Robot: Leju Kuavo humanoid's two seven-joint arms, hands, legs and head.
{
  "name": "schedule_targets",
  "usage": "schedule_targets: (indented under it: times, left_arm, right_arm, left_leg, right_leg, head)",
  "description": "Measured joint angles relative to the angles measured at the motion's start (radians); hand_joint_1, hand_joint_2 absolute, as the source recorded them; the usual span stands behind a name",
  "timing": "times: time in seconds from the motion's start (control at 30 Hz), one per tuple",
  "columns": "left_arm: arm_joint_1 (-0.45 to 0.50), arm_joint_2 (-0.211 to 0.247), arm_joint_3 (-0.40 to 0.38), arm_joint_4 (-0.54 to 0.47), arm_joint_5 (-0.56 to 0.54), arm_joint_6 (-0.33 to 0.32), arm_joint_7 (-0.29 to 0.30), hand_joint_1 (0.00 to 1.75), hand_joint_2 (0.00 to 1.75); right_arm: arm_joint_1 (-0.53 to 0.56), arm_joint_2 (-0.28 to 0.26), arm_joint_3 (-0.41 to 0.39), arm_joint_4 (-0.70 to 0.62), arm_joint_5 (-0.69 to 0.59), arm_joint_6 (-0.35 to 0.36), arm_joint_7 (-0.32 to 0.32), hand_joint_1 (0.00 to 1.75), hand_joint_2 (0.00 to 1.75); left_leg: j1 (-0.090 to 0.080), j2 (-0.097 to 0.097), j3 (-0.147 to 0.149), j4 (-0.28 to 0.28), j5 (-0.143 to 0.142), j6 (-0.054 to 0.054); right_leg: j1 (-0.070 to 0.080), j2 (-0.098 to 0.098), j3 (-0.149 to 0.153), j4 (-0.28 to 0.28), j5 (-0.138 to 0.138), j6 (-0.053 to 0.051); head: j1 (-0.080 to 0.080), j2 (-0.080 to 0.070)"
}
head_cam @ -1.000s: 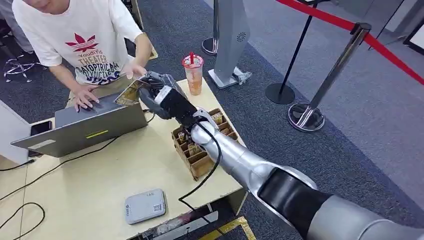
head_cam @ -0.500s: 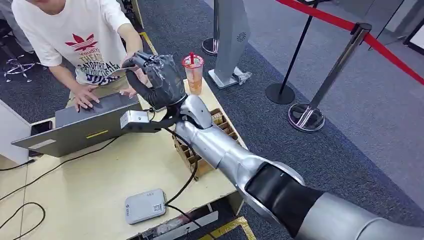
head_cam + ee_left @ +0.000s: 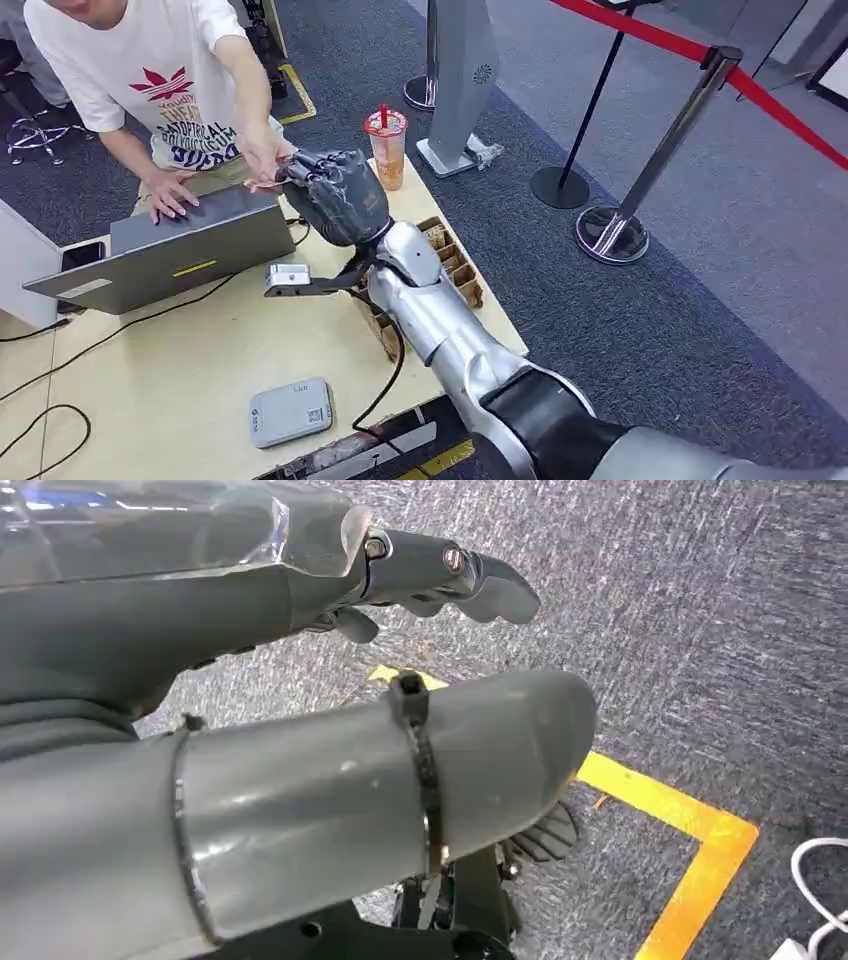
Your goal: Pass the card to the sensor for recognition and then transmit it.
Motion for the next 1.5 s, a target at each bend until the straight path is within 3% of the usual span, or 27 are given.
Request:
schedule_targets:
  times: [0.13, 0.17, 0.4, 0.43, 0.73, 0.87, 1.03, 1.07, 1.23, 1.33, 1.5]
  left_arm:
    - [-0.001, 0.0, 0.0, 0.0, 0.002, 0.003, 0.0, 0.0, 0.0]
    - [-0.001, 0.0, 0.001, 0.0, 0.005, 0.003, 0.0, 0.0, 0.0]
    - [-0.001, -0.002, 0.002, 0.0, 0.013, 0.004, 0.0, 0.0, 0.0]
    - [-0.001, -0.002, 0.002, 0.0, 0.013, 0.004, 0.0, 0.0, 0.0]
    - [-0.001, -0.003, 0.002, 0.0, 0.013, 0.004, -0.001, 0.0, 0.0]
    - [-0.001, -0.003, 0.002, 0.0, 0.014, 0.004, -0.007, 0.0, 0.0]
    - [-0.001, -0.003, 0.005, 0.0, 0.026, 0.002, -0.013, 0.0, 0.0]
    - [0.0, -0.003, 0.005, 0.0, 0.028, 0.002, -0.013, 0.0, 0.0]
    - [0.003, -0.003, 0.014, 0.0, 0.042, -0.001, -0.013, 0.0, 0.0]
    - [0.004, -0.003, 0.023, 0.0, 0.043, -0.003, -0.013, 0.0, 0.0]
    - [0.005, -0.003, 0.028, 0.0, 0.044, -0.004, -0.013, 0.0, 0.0]
  right_arm:
    - [0.021, 0.011, -0.047, 0.015, 0.043, 0.0, 0.0, 1.75, 1.75]
    - [0.025, 0.013, -0.056, 0.019, 0.047, 0.0, 0.0, 1.47, 1.75]
    - [0.036, 0.013, -0.085, 0.058, 0.055, 0.0, 0.015, 1.47, 1.75]
    - [0.036, 0.013, -0.086, 0.062, 0.055, 0.0, 0.015, 0.0, 1.75]
    - [0.038, 0.013, -0.115, 0.093, 0.034, 0.0, 0.001, 0.0, 1.75]
    - [0.041, 0.013, -0.112, 0.09, -0.066, 0.0, 0.0, 0.0, 1.75]
    - [0.071, -0.005, -0.044, 0.041, -0.227, 0.0, 0.006, 0.0, 1.75]
    - [0.082, -0.015, -0.024, 0.027, -0.247, 0.0, 0.02, 0.0, 1.75]
    - [0.139, -0.132, 0.165, -0.107, -0.337, 0.0, 0.237, 0.0, 1.75]
    - [0.159, -0.191, 0.257, -0.167, -0.344, 0.0, 0.27, 0.0, 1.75]
    - [0.173, -0.241, 0.331, -0.217, -0.343, 0.0, 0.283, 0.0, 1.75]
  left_leg:
    - [0.0, 0.0, 0.0, 0.0, 0.0, 0.0]
    - [0.0, 0.0, 0.0, 0.0, 0.0, 0.0]
    - [0.0, 0.0, 0.0, 0.0, 0.0, 0.0]
    - [0.0, 0.0, 0.0, 0.0, 0.0, 0.0]
    - [0.0, 0.0, 0.0, 0.0, 0.0, 0.0]
    - [0.0, 0.0, 0.0, 0.0, 0.0, 0.0]
    - [0.0, 0.0, 0.0, 0.0, 0.0, 0.0]
    - [0.0, 0.0, 0.0, 0.0, 0.0, 0.0]
    - [-0.001, 0.0, 0.0, 0.0, 0.0, 0.0]
    - [-0.001, 0.001, 0.0, 0.0, 0.0, 0.0]
    - [0.0, 0.0, 0.0, 0.0, 0.0, 0.0]
  right_leg:
    - [0.0, 0.0, 0.0, 0.0, 0.0, 0.0]
    - [0.0, 0.0, 0.0, 0.0, 0.0, 0.0]
    - [0.0, 0.0, 0.0, 0.0, 0.0, 0.0]
    - [0.0, 0.0, 0.0, 0.0, 0.0, 0.0]
    - [0.0, 0.0, 0.0, 0.0, 0.0, 0.0]
    - [0.0, 0.0, 0.0, 0.0, 0.0, 0.0]
    - [0.0, 0.0, 0.0, 0.0, 0.0, 0.0]
    - [0.0, 0.0, -0.001, 0.0, 0.0, 0.0]
    - [0.0, 0.0, -0.001, -0.001, 0.0, 0.0]
    - [0.0, 0.001, -0.001, -0.001, 0.0, 0.0]
    - [0.0, 0.0, -0.001, -0.001, 0.0, 0.0]
  head:
    - [0.0, 0.0]
    - [0.0, 0.0]
    - [0.0, 0.0]
    - [0.0, 0.0]
    - [0.0, 0.0]
    - [0.0, 0.0]
    - [0.0, 0.0]
    - [0.0, 0.0]
    - [0.0, 0.0]
    - [0.0, 0.0]
    - [0.0, 0.0]
